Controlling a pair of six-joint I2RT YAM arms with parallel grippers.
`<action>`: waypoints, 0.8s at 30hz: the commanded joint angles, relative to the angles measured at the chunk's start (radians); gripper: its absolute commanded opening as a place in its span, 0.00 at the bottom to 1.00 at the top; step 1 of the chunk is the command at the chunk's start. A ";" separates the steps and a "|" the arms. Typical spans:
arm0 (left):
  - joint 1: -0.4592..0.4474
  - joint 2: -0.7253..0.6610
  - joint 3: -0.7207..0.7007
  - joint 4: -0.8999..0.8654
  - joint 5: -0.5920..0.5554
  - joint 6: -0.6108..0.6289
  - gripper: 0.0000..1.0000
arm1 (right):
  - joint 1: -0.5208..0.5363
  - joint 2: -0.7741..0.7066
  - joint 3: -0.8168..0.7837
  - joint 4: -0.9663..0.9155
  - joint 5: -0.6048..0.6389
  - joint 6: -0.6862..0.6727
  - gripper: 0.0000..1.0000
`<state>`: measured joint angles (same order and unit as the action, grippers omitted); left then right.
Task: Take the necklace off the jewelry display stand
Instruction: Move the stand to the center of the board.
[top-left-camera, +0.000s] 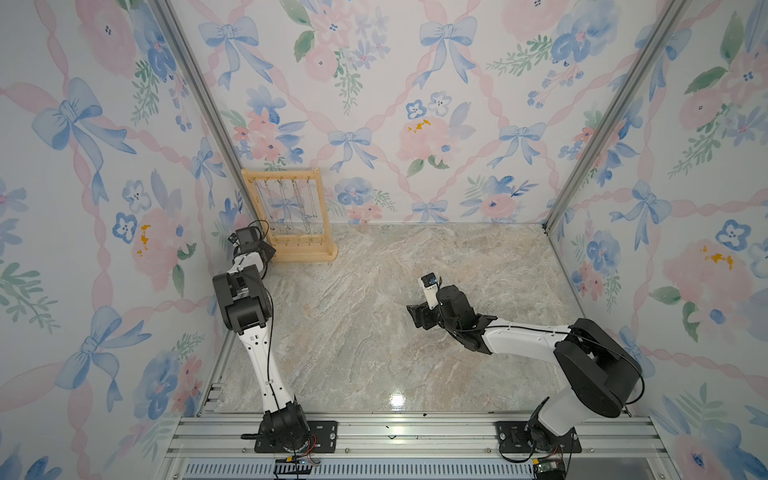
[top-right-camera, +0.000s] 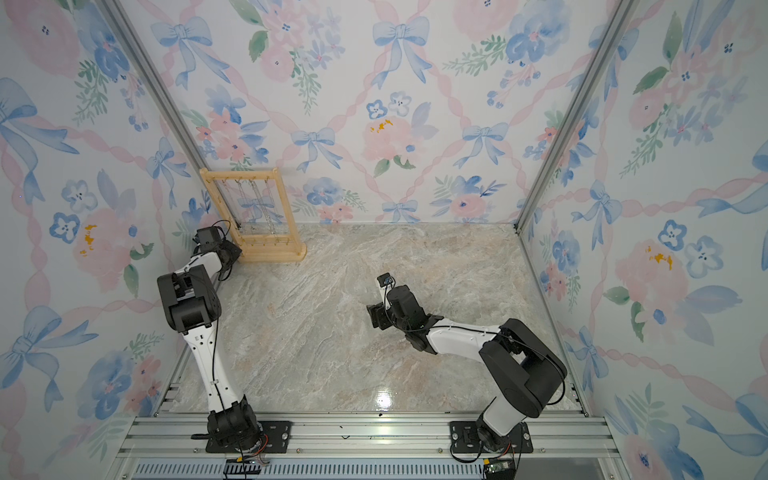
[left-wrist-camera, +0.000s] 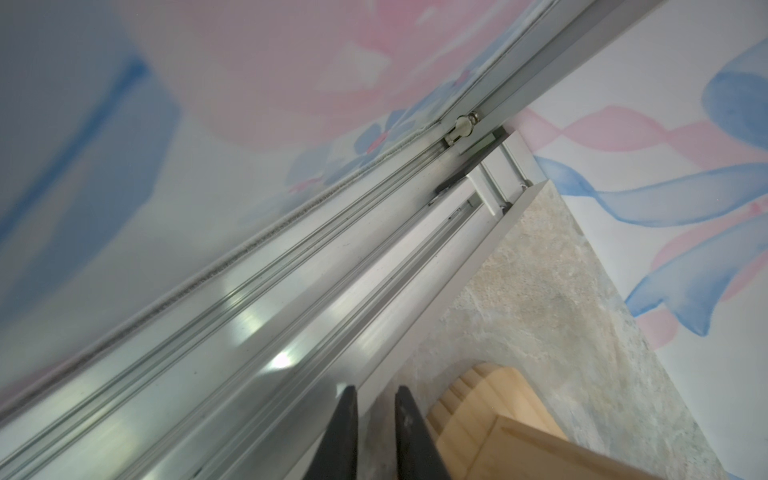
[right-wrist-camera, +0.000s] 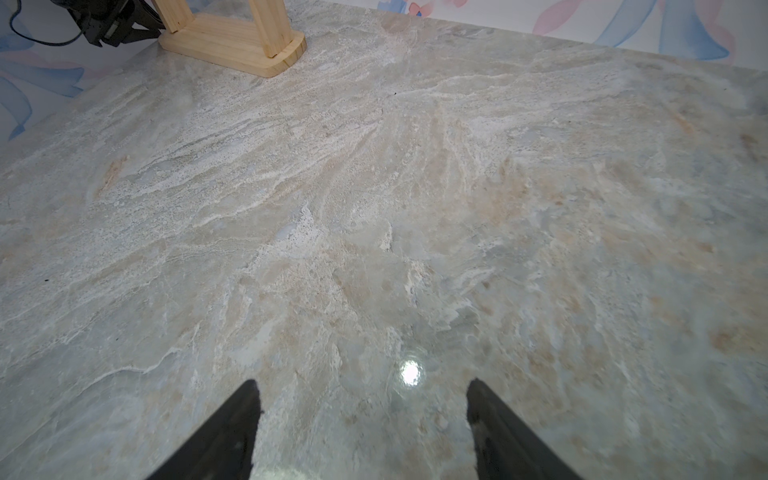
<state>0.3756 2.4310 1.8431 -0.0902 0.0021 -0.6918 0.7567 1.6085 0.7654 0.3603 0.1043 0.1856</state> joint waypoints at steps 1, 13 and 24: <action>-0.064 0.006 -0.031 -0.045 0.111 0.005 0.17 | 0.009 0.007 0.006 0.015 -0.006 0.001 0.79; -0.084 -0.035 -0.066 -0.046 0.139 0.019 0.17 | 0.008 0.005 0.008 0.013 -0.009 0.005 0.80; -0.111 -0.065 -0.121 -0.045 0.159 0.027 0.17 | 0.009 0.002 0.006 0.010 0.001 0.003 0.80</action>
<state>0.2840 2.3833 1.7630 -0.0639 0.1246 -0.6884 0.7567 1.6085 0.7654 0.3603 0.1047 0.1860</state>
